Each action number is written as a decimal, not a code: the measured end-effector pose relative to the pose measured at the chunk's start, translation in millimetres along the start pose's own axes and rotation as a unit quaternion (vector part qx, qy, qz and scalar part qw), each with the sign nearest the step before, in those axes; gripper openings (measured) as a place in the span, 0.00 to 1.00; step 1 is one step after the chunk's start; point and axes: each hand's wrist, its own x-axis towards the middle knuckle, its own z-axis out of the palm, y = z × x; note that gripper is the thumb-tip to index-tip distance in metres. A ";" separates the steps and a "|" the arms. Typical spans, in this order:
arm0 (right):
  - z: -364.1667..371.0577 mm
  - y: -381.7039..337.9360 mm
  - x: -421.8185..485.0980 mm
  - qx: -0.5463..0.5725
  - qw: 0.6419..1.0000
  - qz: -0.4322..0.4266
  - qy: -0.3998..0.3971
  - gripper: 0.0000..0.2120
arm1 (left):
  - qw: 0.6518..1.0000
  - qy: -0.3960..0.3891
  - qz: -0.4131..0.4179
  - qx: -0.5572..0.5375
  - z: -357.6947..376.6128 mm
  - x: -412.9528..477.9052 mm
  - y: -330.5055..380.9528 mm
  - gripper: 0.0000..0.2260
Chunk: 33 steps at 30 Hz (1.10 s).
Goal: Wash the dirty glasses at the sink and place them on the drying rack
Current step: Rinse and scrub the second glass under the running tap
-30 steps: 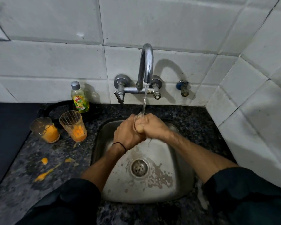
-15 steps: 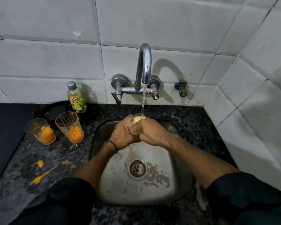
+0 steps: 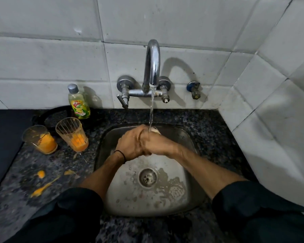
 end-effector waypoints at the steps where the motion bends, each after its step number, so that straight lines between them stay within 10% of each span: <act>1: -1.8 7.9 -2.7 -0.121 0.990 -0.075 -0.018 0.09 | 0.999 -0.017 -0.001 -0.032 -1.6 1.7 -2.9 0.24; 6: -19.9 28.2 -8.6 -0.385 0.896 -0.209 -0.069 0.14 | 0.997 -0.075 0.008 -0.033 5.0 6.9 -7.8 0.36; 10: 0.9 11.2 -2.5 -0.108 0.994 0.003 -0.015 0.11 | 0.999 -0.024 -0.005 -0.038 12.5 3.5 -7.0 0.28; 13: 10.1 -3.6 4.6 0.000 0.993 0.114 0.038 0.10 | 0.999 -0.007 -0.016 -0.039 17.1 0.5 -9.1 0.24; 21: 0.4 40.5 -15.1 -0.339 0.926 -0.150 -0.073 0.18 | 0.997 -0.075 -0.008 -0.002 9.0 -1.0 -12.3 0.30; 24: 5.9 26.3 -11.7 -0.101 0.992 -0.047 -0.059 0.11 | 0.998 -0.054 -0.012 0.023 8.9 -3.1 -5.1 0.29; 28: 0.0 7.9 -16.9 0.185 0.980 0.062 -0.041 0.11 | 0.998 -0.037 0.007 0.050 7.9 -3.1 -4.1 0.30; 33: -11.2 11.8 -26.0 -0.247 0.957 -0.150 -0.016 0.04 | 0.998 -0.063 0.016 0.002 5.7 3.6 -2.5 0.26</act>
